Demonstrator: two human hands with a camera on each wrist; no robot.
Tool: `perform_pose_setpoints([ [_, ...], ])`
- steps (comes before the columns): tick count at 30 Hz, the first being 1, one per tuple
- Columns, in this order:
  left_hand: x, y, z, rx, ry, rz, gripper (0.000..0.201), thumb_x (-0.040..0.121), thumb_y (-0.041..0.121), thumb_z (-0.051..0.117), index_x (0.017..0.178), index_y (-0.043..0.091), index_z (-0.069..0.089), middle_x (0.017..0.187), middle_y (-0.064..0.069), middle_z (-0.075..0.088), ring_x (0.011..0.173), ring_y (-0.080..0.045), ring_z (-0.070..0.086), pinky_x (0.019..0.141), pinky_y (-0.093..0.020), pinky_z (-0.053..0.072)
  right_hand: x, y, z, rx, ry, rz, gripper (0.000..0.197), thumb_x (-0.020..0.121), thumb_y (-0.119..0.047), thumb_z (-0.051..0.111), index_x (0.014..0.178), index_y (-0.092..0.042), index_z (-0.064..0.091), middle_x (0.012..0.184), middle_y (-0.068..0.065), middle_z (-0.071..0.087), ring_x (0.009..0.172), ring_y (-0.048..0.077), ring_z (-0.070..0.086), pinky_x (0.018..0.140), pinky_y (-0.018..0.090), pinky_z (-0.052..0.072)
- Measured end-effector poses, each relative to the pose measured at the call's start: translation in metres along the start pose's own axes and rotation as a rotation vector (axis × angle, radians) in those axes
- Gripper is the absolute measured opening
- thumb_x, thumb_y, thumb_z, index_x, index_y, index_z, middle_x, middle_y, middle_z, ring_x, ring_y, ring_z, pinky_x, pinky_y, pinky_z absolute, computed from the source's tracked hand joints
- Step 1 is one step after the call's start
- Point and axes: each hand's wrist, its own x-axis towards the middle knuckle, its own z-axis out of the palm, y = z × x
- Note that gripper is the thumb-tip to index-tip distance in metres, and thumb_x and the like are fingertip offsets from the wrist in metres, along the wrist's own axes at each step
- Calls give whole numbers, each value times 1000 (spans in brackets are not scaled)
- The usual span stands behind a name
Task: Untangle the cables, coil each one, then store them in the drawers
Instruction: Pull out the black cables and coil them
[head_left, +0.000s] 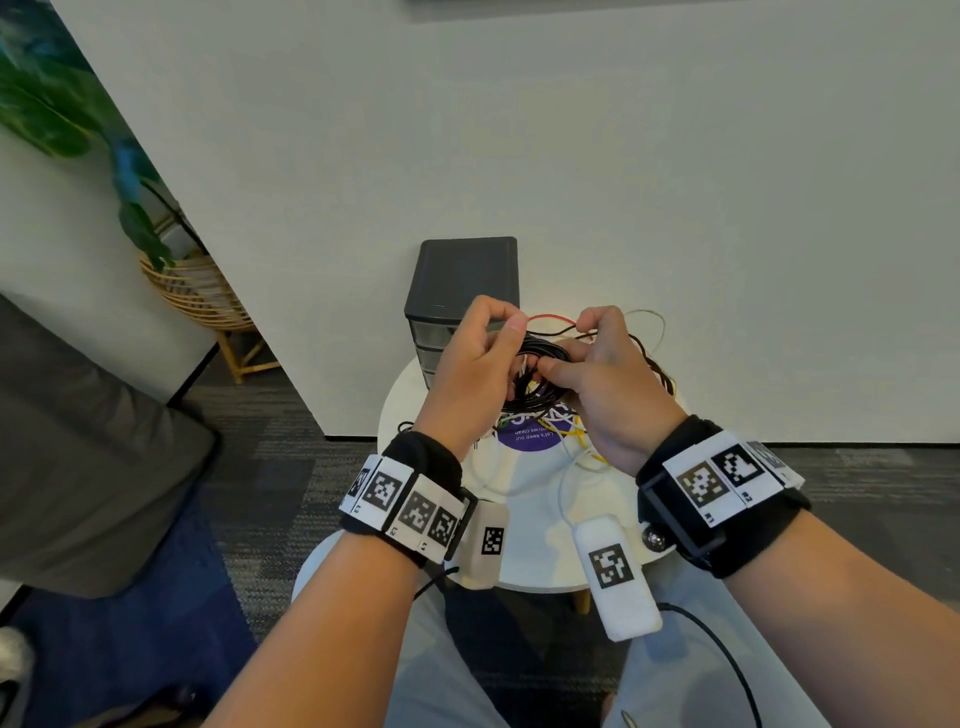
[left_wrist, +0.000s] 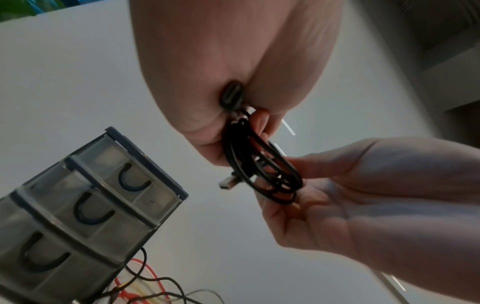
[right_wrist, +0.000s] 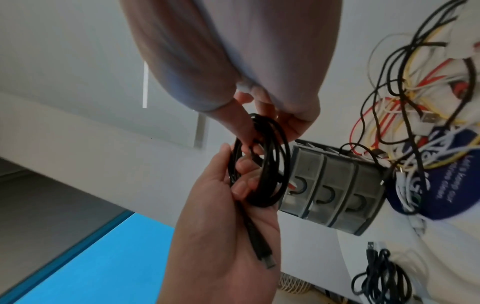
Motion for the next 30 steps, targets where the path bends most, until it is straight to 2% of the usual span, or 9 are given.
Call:
perform_pose_setpoints([
  [4, 2, -1, -2, -24, -41, -18, 16, 109, 24, 45, 112, 11, 54, 72, -11, 42, 57, -16, 38, 50, -27, 33, 4, -5, -9, -106, -137, 77, 46, 87, 13, 64, 107, -22, 40, 113, 32, 65, 92, 36, 66, 84, 46, 51],
  [7, 0, -1, 3, -12, -63, 14, 10, 108, 21, 45, 111, 14, 52, 73, -22, 46, 60, -21, 40, 55, -33, 36, 3, -4, -10, -398, -205, 12, 51, 80, 4, 75, 112, -23, 45, 101, 17, 72, 89, 33, 71, 84, 43, 58],
  [9, 0, -1, 6, -4, -47, 36, 10, 108, 21, 44, 112, 15, 51, 85, -34, 55, 64, -22, 47, 58, -35, 40, 3, -2, -5, -518, -164, -110, 44, 83, -3, 75, 111, -23, 47, 92, 8, 71, 85, 28, 71, 78, 41, 60],
  [14, 8, -2, 2, 16, -18, 74, 7, 108, 26, 45, 110, 23, 51, 90, -34, 57, 70, -27, 49, 64, -41, 42, 10, 0, -3, -376, 5, -205, 43, 81, -2, 77, 97, -27, 45, 78, 4, 56, 70, 19, 57, 66, 34, 50],
  [18, 11, -7, -3, 39, -64, 68, 8, 108, 22, 44, 110, 21, 52, 80, -20, 53, 67, -22, 45, 60, -36, 39, 9, 6, -5, -203, -10, -90, 45, 81, 4, 75, 95, -24, 43, 80, 11, 65, 76, 28, 64, 73, 44, 53],
  [22, 8, -12, -2, 55, -92, 72, 9, 108, 19, 45, 114, 17, 51, 79, -7, 61, 63, -12, 54, 56, -24, 44, 10, 8, -7, -112, -64, 73, 48, 79, 11, 71, 100, -20, 41, 85, 13, 62, 74, 28, 61, 60, 29, 48],
  [24, 5, -13, 1, 59, -108, 75, 9, 108, 17, 45, 115, 16, 51, 77, -4, 65, 61, -9, 57, 56, -20, 45, 12, 10, -8, -216, -99, 131, 47, 70, 0, 74, 102, -21, 47, 90, 15, 62, 78, 29, 62, 62, 31, 48],
  [26, 3, -14, 4, 65, -121, 69, 8, 108, 19, 46, 115, 19, 50, 82, -9, 69, 67, -15, 61, 59, -23, 49, 11, 11, -9, -405, -110, 85, 43, 65, -13, 74, 103, -21, 56, 95, 13, 67, 82, 30, 66, 65, 36, 52],
  [30, 1, -19, 8, 27, -107, 41, 8, 108, 20, 46, 114, 24, 49, 92, -21, 67, 73, -30, 61, 61, -27, 51, 10, 14, -8, -607, -88, -30, 24, 75, -15, 73, 97, -16, 65, 91, 6, 68, 87, 25, 66, 79, 44, 58],
])
